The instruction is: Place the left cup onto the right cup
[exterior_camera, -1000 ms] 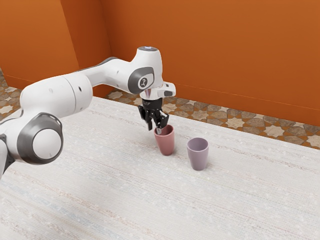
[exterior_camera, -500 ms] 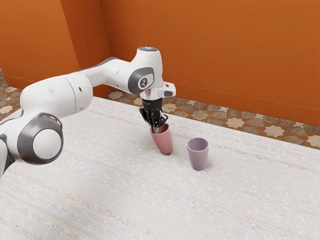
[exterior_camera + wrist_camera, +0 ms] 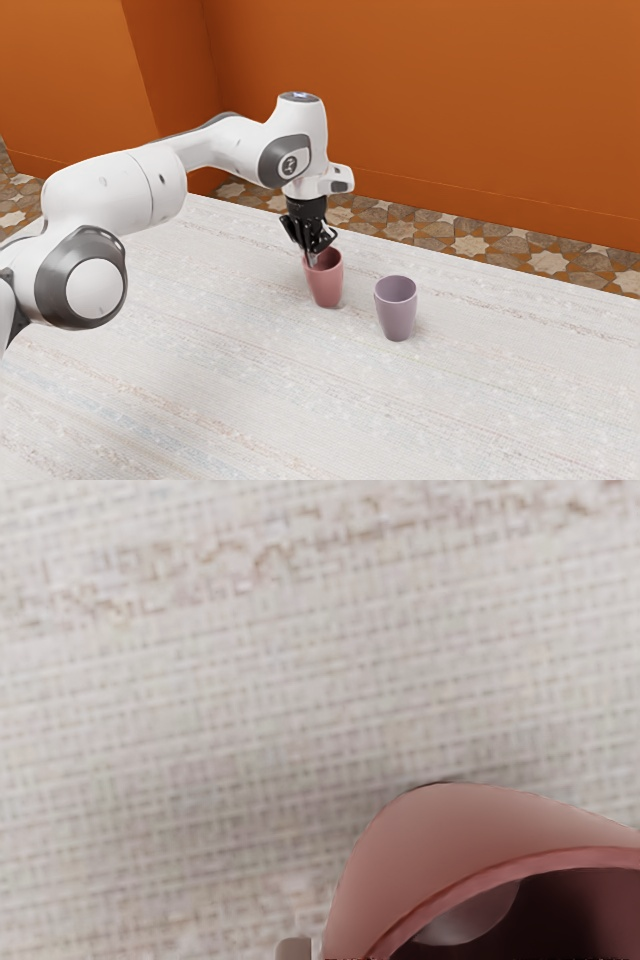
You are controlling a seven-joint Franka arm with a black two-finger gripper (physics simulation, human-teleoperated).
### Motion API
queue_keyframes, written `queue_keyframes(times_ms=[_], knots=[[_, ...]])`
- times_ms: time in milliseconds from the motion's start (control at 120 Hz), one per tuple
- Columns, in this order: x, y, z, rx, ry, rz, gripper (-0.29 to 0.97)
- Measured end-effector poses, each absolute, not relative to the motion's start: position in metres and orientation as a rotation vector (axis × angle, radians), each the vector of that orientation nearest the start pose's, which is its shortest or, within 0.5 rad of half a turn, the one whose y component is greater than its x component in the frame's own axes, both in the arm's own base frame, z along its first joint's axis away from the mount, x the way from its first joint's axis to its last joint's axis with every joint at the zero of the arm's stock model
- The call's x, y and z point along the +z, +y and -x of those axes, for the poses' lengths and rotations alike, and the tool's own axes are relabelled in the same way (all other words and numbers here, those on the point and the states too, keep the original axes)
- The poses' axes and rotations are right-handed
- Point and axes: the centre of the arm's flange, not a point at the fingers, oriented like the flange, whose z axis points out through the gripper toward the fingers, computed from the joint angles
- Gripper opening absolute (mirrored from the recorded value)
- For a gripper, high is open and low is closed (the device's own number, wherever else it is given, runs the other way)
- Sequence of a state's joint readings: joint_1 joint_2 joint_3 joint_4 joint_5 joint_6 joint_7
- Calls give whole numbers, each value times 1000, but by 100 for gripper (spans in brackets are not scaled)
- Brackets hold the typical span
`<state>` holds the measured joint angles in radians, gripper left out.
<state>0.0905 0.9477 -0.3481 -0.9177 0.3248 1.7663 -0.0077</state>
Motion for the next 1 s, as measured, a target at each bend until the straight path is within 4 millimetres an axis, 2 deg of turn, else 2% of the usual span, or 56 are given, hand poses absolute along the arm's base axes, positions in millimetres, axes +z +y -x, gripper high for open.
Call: queue_keyframes(times_ms=[175, 308, 658, 833, 1000], knots=[[340, -72, -771, 60, 298, 3083, -10], [366, -80, -769, 16, 302, 3079, -10], [456, -127, -747, -111, 357, 3066, -10], [488, -146, -732, -120, 368, 3080, -10], [509, -167, -718, -118, 390, 3095, -10]])
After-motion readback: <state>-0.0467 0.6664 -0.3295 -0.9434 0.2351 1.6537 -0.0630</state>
